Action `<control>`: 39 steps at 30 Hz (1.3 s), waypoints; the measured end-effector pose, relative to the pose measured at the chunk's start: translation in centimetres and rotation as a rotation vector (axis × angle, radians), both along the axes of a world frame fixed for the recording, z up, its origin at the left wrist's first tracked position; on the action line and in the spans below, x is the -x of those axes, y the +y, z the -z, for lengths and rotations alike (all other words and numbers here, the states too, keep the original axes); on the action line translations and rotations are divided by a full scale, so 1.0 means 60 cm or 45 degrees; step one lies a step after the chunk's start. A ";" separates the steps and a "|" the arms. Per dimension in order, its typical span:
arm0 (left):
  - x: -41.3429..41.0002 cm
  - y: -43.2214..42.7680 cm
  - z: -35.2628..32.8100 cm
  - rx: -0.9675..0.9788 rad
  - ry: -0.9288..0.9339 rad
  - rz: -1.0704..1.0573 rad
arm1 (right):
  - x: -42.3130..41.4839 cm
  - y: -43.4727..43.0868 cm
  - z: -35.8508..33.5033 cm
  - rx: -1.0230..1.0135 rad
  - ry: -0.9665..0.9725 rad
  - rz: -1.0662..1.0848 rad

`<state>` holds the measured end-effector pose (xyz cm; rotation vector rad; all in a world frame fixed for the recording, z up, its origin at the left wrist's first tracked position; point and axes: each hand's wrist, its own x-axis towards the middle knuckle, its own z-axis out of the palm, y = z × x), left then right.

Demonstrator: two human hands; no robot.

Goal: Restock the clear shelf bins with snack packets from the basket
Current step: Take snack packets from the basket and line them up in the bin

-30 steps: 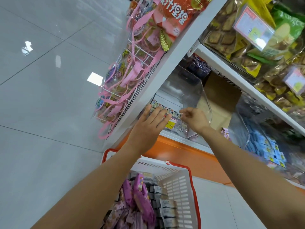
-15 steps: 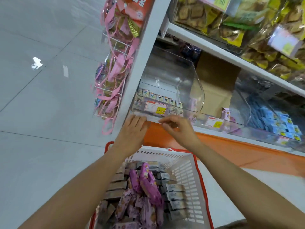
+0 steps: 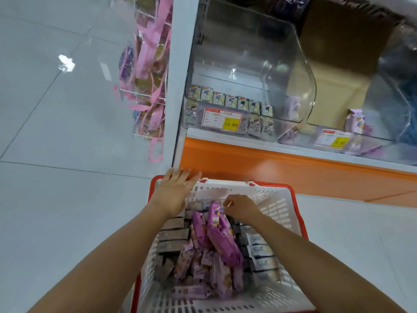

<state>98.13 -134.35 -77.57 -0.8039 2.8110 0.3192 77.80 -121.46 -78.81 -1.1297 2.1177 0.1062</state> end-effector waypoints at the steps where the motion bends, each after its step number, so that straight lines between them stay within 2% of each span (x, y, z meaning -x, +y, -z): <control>1: -0.003 -0.001 0.009 0.018 0.041 0.009 | -0.005 0.001 0.017 -0.011 0.015 0.028; 5: -0.005 0.004 0.029 0.030 0.135 -0.008 | -0.018 0.006 0.065 0.020 0.170 0.114; 8: -0.002 0.010 0.033 0.069 0.136 -0.035 | -0.015 0.017 0.088 0.061 0.148 0.206; 15: 0.000 0.014 0.035 0.087 0.163 -0.062 | 0.001 0.039 0.110 0.039 0.305 0.078; 23: 0.002 0.015 0.027 0.091 0.073 -0.064 | -0.011 0.043 0.114 -0.012 0.427 -0.049; 26: 0.000 0.014 0.031 0.102 0.077 -0.054 | -0.006 0.045 0.102 0.098 0.352 -0.046; 32: 0.005 0.015 0.019 0.010 0.069 -0.102 | 0.023 0.045 0.045 0.199 0.007 0.135; 35: 0.014 0.023 -0.013 -0.107 0.072 -0.156 | 0.033 0.045 -0.011 0.245 -0.202 0.280; 39: 0.042 0.030 -0.058 -0.367 0.283 -0.264 | 0.035 0.036 -0.101 0.351 -0.580 0.499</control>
